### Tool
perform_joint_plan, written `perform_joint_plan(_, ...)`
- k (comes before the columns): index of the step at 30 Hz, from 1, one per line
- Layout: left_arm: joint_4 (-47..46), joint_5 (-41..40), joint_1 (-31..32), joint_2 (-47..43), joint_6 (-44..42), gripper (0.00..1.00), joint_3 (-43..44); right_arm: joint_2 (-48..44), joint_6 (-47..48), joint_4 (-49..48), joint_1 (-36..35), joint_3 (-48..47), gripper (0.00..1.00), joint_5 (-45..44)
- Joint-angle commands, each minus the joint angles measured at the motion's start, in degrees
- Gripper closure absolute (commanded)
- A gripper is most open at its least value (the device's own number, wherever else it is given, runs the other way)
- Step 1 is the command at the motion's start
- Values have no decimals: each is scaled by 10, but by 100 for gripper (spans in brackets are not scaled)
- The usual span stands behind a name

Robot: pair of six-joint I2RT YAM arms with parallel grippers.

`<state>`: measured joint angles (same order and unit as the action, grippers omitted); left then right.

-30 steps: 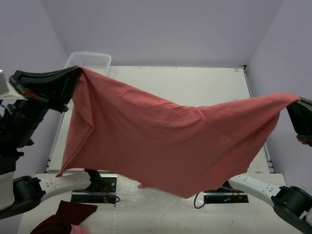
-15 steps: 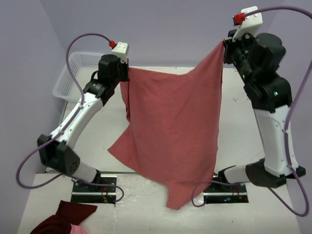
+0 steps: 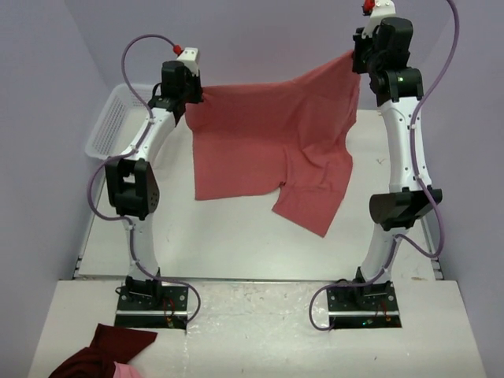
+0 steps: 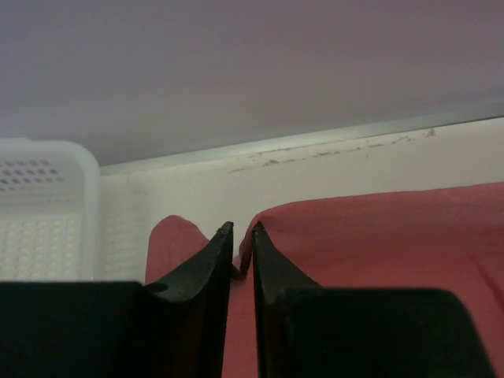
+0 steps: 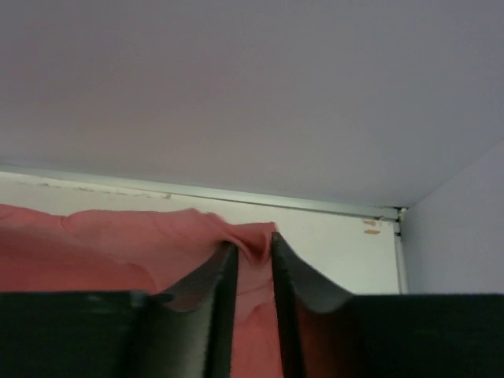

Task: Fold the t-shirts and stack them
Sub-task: Flatten out the tshirt

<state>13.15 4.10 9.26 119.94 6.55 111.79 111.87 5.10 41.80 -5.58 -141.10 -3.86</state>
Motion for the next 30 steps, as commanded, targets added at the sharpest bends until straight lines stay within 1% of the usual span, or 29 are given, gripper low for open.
perform_joint_plan(1, -10, 12, -13, 82, -15, 81, 102, 26, 4, -53, 2, -39, 69, 19)
perform_joint_plan(2, 4, 3, -13, 99, -14, 76, 122, 38, 3, -52, 3, -44, 60, 14)
perform_joint_plan(3, 5, -6, -14, 112, -11, 68, 134, 59, -1, -46, 3, -58, 54, 2)
perform_joint_plan(4, 0, -4, -14, 119, -9, 56, 140, 66, -5, -30, 3, -69, 47, -7)
perform_joint_plan(5, -14, -3, -14, 114, -8, 34, 134, 66, -8, -27, 2, -66, 19, -10)
perform_joint_plan(6, -30, -14, -13, 102, -6, 22, 117, 51, -11, -26, 0, -58, 12, -16)
perform_joint_plan(7, -50, -22, -12, 64, 0, 0, 71, 40, -18, -25, -1, -48, 11, -38)
perform_joint_plan(8, -82, -27, -10, 44, 11, 0, 52, 25, -25, -21, -2, -27, 11, -45)
perform_joint_plan(10, -82, -38, -8, -3, 23, 0, 34, -35, -40, -4, -3, 3, 11, -56)
perform_joint_plan(11, -60, -38, -7, -15, 32, 0, 38, -59, -72, 4, -3, 41, 11, -67)
perform_joint_plan(12, -34, -62, -4, -26, 39, 0, 43, -82, -87, 18, -3, 62, 12, -67)
perform_joint_plan(13, 14, -73, -1, -50, 58, 0, 47, -129, -131, 52, -2, 85, 12, -68)
perform_joint_plan(15, 46, -101, 17, -82, 72, 0, 21, -177, -177, 79, -2, 188, 13, -57)
perform_joint_plan(16, 53, -125, 29, -128, 79, 0, -41, -237, -214, 69, -2, 245, 14, -42)
perform_joint_plan(17, 61, -153, 60, -152, 87, 0, -76, -269, -236, 54, -2, 364, 16, -20)
perform_joint_plan(18, 64, -191, 76, -176, 94, 0, -115, -296, -253, 23, -2, 419, 22, 0)
perform_joint_plan(19, 66, -208, 93, -223, 117, 0, -194, -322, -279, 1, -2, 476, 24, 16)
perform_joint_plan(20, 68, -217, 122, -243, 137, 0, -231, -364, -292, -16, -2, 578, 25, 35)
perform_joint_plan(21, 67, -208, 131, -263, 156, 1, -270, -380, -306, -38, -2, 619, 27, 35)
perform_joint_plan(22, 69, -206, 139, -296, 195, 6, -338, -392, -330, -46, -2, 657, 36, 35)
perform_joint_plan(23, 69, -186, 148, -310, 211, 12, -366, -408, -337, -55, -3, 723, 40, 58)
perform_joint_plan(24, 67, -181, 150, -333, 221, 17, -414, -411, -345, -60, -4, 748, 43, 60)
perform_joint_plan(25, 77, -180, 154, -342, 232, 20, -431, -414, -353, -65, -7, 797, 46, 66)
perform_joint_plan(28, 89, -189, 159, -380, 241, 21, -485, -429, -370, -77, -24, 871, 51, 57)
perform_joint_plan(30, 94, -199, 159, -408, 241, 21, -512, -442, -376, -85, -34, 899, 52, 40)
